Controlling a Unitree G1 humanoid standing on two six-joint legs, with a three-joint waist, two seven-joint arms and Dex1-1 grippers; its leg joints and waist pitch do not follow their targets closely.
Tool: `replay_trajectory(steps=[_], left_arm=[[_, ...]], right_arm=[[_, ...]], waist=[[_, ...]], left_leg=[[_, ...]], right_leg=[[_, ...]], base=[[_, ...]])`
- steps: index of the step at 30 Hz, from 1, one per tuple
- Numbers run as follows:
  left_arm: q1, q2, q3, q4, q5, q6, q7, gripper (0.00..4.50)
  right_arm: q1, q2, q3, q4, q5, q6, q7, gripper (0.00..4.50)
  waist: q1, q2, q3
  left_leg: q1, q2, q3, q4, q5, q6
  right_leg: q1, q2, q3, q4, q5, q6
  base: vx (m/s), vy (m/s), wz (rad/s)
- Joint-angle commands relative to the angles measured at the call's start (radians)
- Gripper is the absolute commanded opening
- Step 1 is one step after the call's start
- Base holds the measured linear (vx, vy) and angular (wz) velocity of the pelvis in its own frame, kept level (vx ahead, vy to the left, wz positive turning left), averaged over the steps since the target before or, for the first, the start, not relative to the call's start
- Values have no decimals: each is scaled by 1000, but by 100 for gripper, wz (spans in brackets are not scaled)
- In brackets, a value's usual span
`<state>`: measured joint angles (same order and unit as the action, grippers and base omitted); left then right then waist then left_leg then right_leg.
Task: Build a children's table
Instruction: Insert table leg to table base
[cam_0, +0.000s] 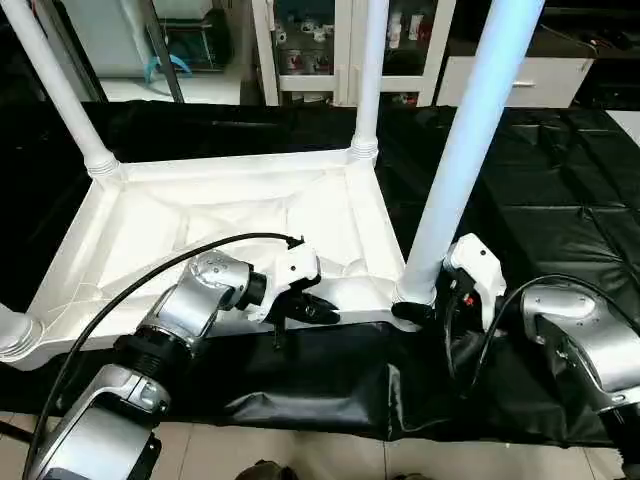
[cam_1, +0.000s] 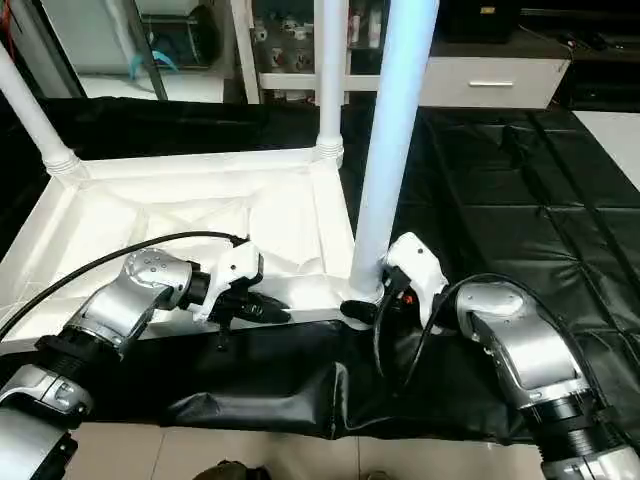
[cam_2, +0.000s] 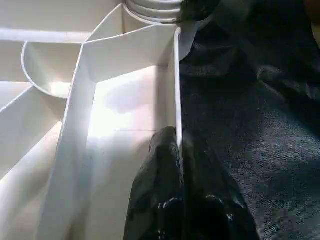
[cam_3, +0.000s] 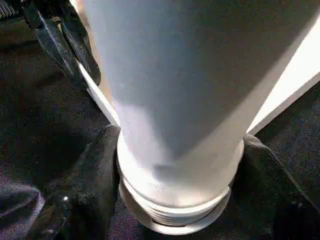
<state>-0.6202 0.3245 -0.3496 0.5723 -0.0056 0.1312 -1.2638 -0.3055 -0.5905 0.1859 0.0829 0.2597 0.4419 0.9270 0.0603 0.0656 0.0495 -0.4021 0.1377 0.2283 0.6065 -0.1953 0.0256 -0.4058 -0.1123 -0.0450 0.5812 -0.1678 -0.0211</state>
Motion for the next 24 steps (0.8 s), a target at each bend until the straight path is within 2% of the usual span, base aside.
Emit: replay_trajectory(steps=[1, 6, 11, 13, 14, 15, 16, 17, 18, 19, 20, 21, 22, 23, 24], left_arm=[[-33, -11, 4, -7, -20, -28, -25, 0], [-34, -13, 5, 0, -15, -32, -17, 0], [-28, -36, 13, 12, -2, -6, 50, 0], [-34, -88, 32, 49, 7, 7, 154, 0], [-38, -106, 37, 59, 7, 16, 182, 0], [-40, -117, 40, 66, 7, 22, 199, 0], [-45, -134, 44, 76, 7, 26, 223, 0], [-54, -157, 52, 92, 6, 38, 257, 0], [-70, -197, 65, 121, 7, 49, 323, 0], [-70, -197, 65, 121, 7, 49, 323, 0], [-93, -241, 82, 154, 8, 69, 405, 0], [-120, -289, 107, 188, 13, 89, 508, 0], [-134, -314, 123, 205, 14, 102, 564, 0], [-138, -321, 127, 210, 16, 105, 580, 0], [-160, -354, 139, 235, 33, 111, 669, 0]], right_arm=[[10, 8, 5, 3, -9, -11, 4, 274], [15, 22, 0, 13, -7, -26, 0, 273], [21, 115, -44, 76, 7, -28, -109, 273], [20, 214, -67, 150, -6, -48, -239, 272], [17, 245, -76, 174, -10, -53, -282, 272], [14, 264, -82, 188, -13, -56, -308, 272], [7, 287, -87, 211, -19, -61, -341, 272], [-7, 314, -91, 247, -32, -77, -383, 272], [-34, 358, -101, 309, -53, -103, -458, 272], [-34, 358, -101, 309, -53, -103, -458, 272], [-71, 406, -119, 383, -72, -128, -539, 272], [-117, 451, -139, 468, -90, -160, -631, 272], [-141, 468, -147, 511, -100, -174, -675, 272], [-150, 474, -150, 525, -100, -179, -684, 272], [-192, 504, -167, 597, -111, -207, -748, 272]], waist=[[-4, -15, -77], [-6, -17, -74], [-14, -15, -73], [-27, -18, -70], [-32, -18, -68], [-36, -19, -66], [-39, -17, -66], [-42, -18, -64], [-49, -17, -60], [-53, -17, -61], [-58, -12, -60], [-69, -13, -59], [-77, -8, -59], [-79, -13, -59], [-80, -12, -60]], left_leg=[[41, 93, -49, -72, -136, 80], [42, 93, -49, -74, -174, 62], [40, 91, -51, -77, -201, 45], [42, 88, -54, -81, -251, 18], [44, 89, -55, -83, -278, 0], [43, 86, -56, -84, -297, -9], [45, 86, -60, -88, -330, -26], [47, 86, -60, -90, -346, -30], [52, 83, -61, -91, -401, -52], [53, 83, -62, -92, -413, -59], [53, 82, -65, -93, -428, -67], [57, 79, -66, -93, -457, -77], [69, 77, -66, -90, -497, -90], [69, 75, -70, -90, -515, -82], [68, 76, -69, -90, -514, -78]], right_leg=[[40, -50, 28, -42, -93, -233], [38, -50, 29, -46, -138, -226], [34, -51, 30, -48, -162, -223], [32, -50, 29, -58, -223, -211], [27, -51, 31, -62, -257, -205], [28, -50, 30, -64, -282, -199], [31, -51, 28, -66, -325, -183], [28, -49, 29, -68, -339, -177], [23, -48, 29, -76, -387, -161], [21, -49, 29, -75, -397, -159], [23, -50, 28, -76, -409, -155], [18, -48, 25, -81, -435, -152], [9, -46, 23, -88, -458, -146], [15, -45, 19, -97, -471, -131], [16, -47, 20, -95, -462, -129]], base=[[0, 0, 0], [0, 0, 0], [0, 0, 0], [0, 0, 0], [0, 0, 0], [0, 0, 0], [0, 0, 0], [0, 0, 0], [0, 0, 0], [0, 0, 0], [0, 0, 0], [0, 0, 0], [-61, 27, 0], [0, 0, 0], [0, 0, 0]])
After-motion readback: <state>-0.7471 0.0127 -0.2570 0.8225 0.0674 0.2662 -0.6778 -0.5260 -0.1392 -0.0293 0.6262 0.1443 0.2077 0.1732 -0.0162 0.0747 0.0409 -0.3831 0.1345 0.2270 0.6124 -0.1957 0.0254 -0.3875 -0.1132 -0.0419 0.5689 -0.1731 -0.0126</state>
